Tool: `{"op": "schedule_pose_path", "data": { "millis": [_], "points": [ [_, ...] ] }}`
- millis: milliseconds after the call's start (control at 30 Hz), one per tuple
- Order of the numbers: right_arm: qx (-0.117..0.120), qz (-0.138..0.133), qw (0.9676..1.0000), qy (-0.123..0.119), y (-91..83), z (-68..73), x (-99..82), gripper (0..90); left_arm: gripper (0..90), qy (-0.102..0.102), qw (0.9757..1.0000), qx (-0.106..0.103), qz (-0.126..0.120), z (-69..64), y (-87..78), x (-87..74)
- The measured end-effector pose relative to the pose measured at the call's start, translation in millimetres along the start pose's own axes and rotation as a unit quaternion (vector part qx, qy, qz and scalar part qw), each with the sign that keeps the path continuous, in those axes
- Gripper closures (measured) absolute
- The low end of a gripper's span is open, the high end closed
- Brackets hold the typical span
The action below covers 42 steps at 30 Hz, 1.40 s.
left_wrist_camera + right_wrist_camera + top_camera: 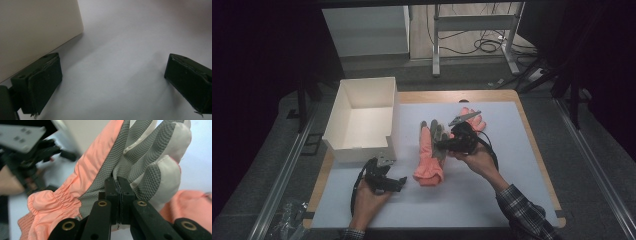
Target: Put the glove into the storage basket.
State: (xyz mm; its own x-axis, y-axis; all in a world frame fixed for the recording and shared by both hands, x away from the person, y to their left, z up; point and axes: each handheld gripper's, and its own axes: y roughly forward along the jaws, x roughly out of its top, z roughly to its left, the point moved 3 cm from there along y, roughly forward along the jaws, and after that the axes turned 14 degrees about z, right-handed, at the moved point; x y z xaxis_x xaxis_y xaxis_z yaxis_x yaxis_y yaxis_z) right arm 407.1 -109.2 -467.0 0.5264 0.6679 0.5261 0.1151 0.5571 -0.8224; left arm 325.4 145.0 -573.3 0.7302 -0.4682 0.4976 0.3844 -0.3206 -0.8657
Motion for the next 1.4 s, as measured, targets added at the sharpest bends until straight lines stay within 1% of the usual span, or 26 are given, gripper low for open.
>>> {"op": "schedule_pose_path", "data": {
  "millis": [133, 167, 200, 267, 367, 400, 433, 467, 500, 567, 633, 667, 733, 800, 867, 900, 933, 1067, 1133, 1167, 1200, 1233, 1267, 1300, 1333, 1400],
  "points": [
    [0.016, 0.010, 0.9997, -0.014, 0.6, 11.1, -13.7, 87.8, 1.6, -0.004, 1.0000, -0.001, -0.003, -0.5, 0.4, 0.2],
    [0.023, 0.018, 0.9993, -0.023, 2.4, 15.8, -20.8, 87.7, 1.6, -0.003, 1.0000, -0.001, -0.003, -0.4, 0.4, 0.2],
    [0.023, 0.018, 0.9993, -0.023, 2.4, 15.8, -20.8, 87.7, 1.6, -0.003, 1.0000, -0.001, -0.003, -0.4, 0.4, 0.2],
    [0.023, 0.027, 0.9988, -0.033, 5.4, 18.7, -28.4, 87.7, 1.6, -0.001, 1.0000, 0.000, -0.001, -0.2, 0.2, 0.1],
    [0.022, 0.044, 0.9981, -0.036, 14.4, 16.5, -37.3, 87.6, 1.6, -0.001, 1.0000, 0.000, -0.001, -0.1, 0.1, 0.1],
    [0.013, 0.055, 0.9976, -0.039, 21.9, 13.5, -41.5, 87.6, 1.6, 0.000, 1.0000, 0.000, 0.000, -0.1, -0.1, -0.1],
    [0.013, 0.055, 0.9976, -0.039, 21.9, 13.5, -41.5, 87.6, 1.6, 0.000, 1.0000, 0.000, 0.001, -0.1, -0.1, -0.1],
    [0.009, 0.061, 0.9973, -0.041, 26.7, 11.6, -43.4, 87.6, 1.6, -0.001, 1.0000, 0.000, 0.000, -0.1, -0.2, -0.2],
    [0.002, 0.067, 0.9968, -0.043, 35.7, 7.5, -46.2, 87.3, 1.7, -0.001, 1.0000, 0.000, 0.000, -0.2, -0.2, -0.2],
    [0.000, 0.070, 0.9967, -0.042, 38.6, 5.9, -46.9, 87.2, 1.7, -0.001, 1.0000, 0.000, 0.000, -0.2, -0.2, -0.3],
    [0.005, 0.062, 0.9972, -0.041, 41.1, 3.0, -47.5, 86.0, 1.8, -0.001, 1.0000, 0.000, 0.000, -0.2, -0.3, -0.3],
    [0.000, 0.062, 0.9971, -0.044, 40.3, 3.0, -47.3, 81.9, 1.8, -0.001, 1.0000, 0.000, 0.000, -0.2, -0.3, -0.3],
    [-0.005, 0.060, 0.9972, -0.045, 39.3, 3.2, -47.2, 80.1, 1.8, -0.001, 1.0000, 0.000, 0.000, -0.2, -0.3, -0.3],
    [-0.020, 0.056, 0.9969, -0.052, 36.2, 3.4, -46.4, 75.6, 1.8, -0.001, 1.0000, 0.000, 0.001, -0.1, -0.4, -0.3],
    [-0.020, 0.045, 0.9977, -0.046, 31.3, 2.6, -45.0, 70.8, 1.8, -0.001, 1.0000, 0.001, 0.000, -0.1, -0.3, -0.3],
    [-0.027, 0.036, 0.9982, -0.039, 26.1, 1.2, -43.2, 65.3, 1.8, 0.000, 1.0000, 0.001, 0.000, 0.0, -0.3, -0.3],
    [-0.027, 0.036, 0.9982, -0.039, 26.1, 1.2, -43.2, 65.3, 1.8, 0.000, 1.0000, 0.001, 0.000, 0.0, -0.3, -0.3],
    [-0.042, 0.029, 0.9982, -0.032, 17.7, -3.6, -40.6, 59.2, 1.8, 0.000, 1.0000, 0.001, -0.001, -0.1, -0.2, -0.3],
    [-0.050, 0.021, 0.9983, -0.023, 11.5, -6.6, -39.1, 56.5, 1.8, -0.001, 1.0000, 0.001, -0.001, -0.3, -0.2, -0.3],
    [-0.057, 0.012, 0.9982, -0.016, 4.6, -10.5, -37.4, 53.5, 1.8, -0.001, 1.0000, 0.001, -0.001, -0.4, -0.2, -0.3],
    [-0.064, 0.009, 0.9978, -0.013, 1.4, -12.5, -36.5, 52.5, 1.8, -0.001, 1.0000, 0.001, -0.001, -0.4, -0.2, -0.3],
    [-0.064, 0.009, 0.9978, -0.013, 1.4, -12.5, -36.5, 52.5, 1.8, -0.001, 1.0000, 0.001, -0.001, -0.4, -0.2, -0.3],
    [-0.080, 0.007, 0.9967, -0.009, -5.4, -17.1, -34.9, 48.4, 1.8, 0.000, 1.0000, 0.001, -0.001, -0.4, -0.2, -0.3],
    [-0.088, 0.004, 0.9961, -0.006, -7.7, -19.4, -34.3, 47.4, 1.8, 0.000, 1.0000, 0.001, -0.001, -0.4, -0.2, -0.3],
    [-0.088, 0.004, 0.9961, -0.006, -7.7, -19.4, -34.3, 47.4, 1.8, 0.001, 1.0000, 0.002, -0.001, -0.2, -0.2, -0.3],
    [-0.104, -0.004, 0.9945, 0.008, -14.9, -29.2, -32.9, 43.7, 1.8, 0.001, 1.0000, 0.001, 0.000, -0.2, -0.3, -0.3]
  ]
}}
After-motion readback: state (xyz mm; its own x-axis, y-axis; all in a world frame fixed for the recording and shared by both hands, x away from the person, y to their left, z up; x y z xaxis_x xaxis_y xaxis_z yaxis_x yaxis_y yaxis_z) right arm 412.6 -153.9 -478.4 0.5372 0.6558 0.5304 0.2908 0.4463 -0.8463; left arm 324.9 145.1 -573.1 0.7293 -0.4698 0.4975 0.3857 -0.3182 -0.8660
